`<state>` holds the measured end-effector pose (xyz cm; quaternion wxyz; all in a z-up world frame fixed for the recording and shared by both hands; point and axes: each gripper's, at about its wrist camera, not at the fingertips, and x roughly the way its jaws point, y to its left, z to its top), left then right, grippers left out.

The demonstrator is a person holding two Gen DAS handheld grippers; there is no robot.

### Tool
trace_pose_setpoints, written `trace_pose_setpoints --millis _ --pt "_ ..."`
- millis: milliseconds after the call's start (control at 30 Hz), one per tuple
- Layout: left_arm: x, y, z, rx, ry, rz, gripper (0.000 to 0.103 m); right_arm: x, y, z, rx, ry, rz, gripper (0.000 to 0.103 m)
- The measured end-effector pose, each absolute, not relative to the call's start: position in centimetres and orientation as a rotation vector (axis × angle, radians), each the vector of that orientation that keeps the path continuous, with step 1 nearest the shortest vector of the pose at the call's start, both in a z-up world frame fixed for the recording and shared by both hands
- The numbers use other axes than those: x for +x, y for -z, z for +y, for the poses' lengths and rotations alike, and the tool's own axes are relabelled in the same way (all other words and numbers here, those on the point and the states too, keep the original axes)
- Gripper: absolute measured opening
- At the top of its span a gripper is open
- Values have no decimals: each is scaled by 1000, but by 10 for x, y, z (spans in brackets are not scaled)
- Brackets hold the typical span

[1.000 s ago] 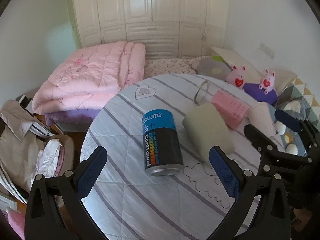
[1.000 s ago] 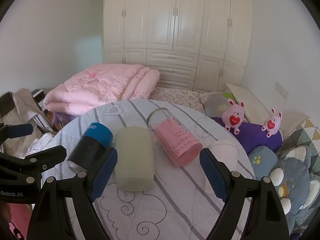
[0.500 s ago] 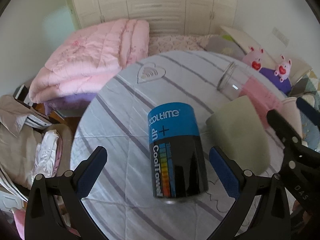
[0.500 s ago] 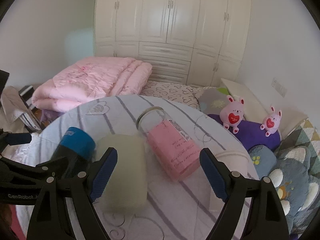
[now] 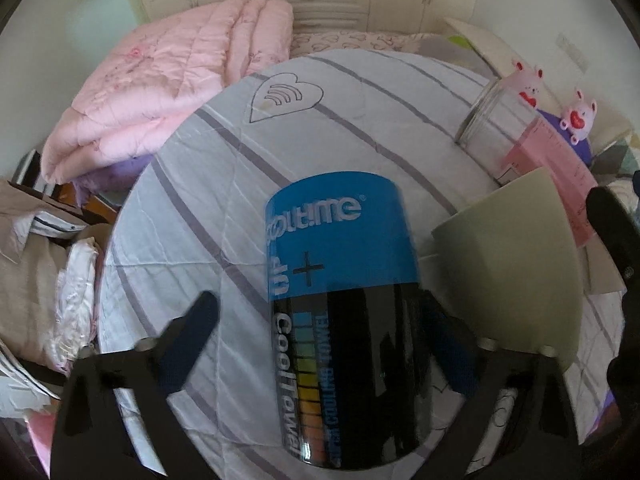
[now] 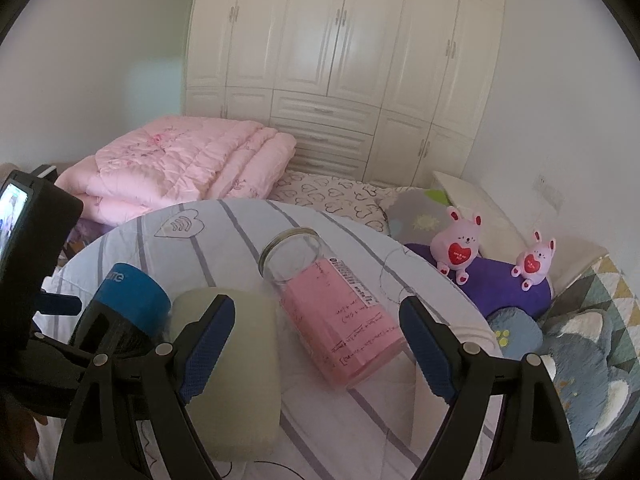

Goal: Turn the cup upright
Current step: 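Close the left gripper around the middle of the blue CoolTowel cup, then lift the blue cup with the left gripper while the right tool approaches it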

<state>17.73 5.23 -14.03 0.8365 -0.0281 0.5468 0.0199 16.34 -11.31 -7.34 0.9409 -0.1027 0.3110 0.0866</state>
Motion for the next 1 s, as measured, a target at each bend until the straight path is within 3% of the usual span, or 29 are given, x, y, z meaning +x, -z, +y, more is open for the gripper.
trace_pose_setpoints --millis 33,67,600,1000 --pt "176 141 53 -92 -14 1164 73 164 74 -113 -209 -180 640 86" --pt "178 141 55 -108 -2 1168 70 163 75 -113 -208 -180 641 86" --pt "139 105 42 -48 14 1117 70 137 63 -120 -191 -190 634 86" --pt "74 82 -15 30 100 1085 70 80 54 -161 -147 -148 640 86"
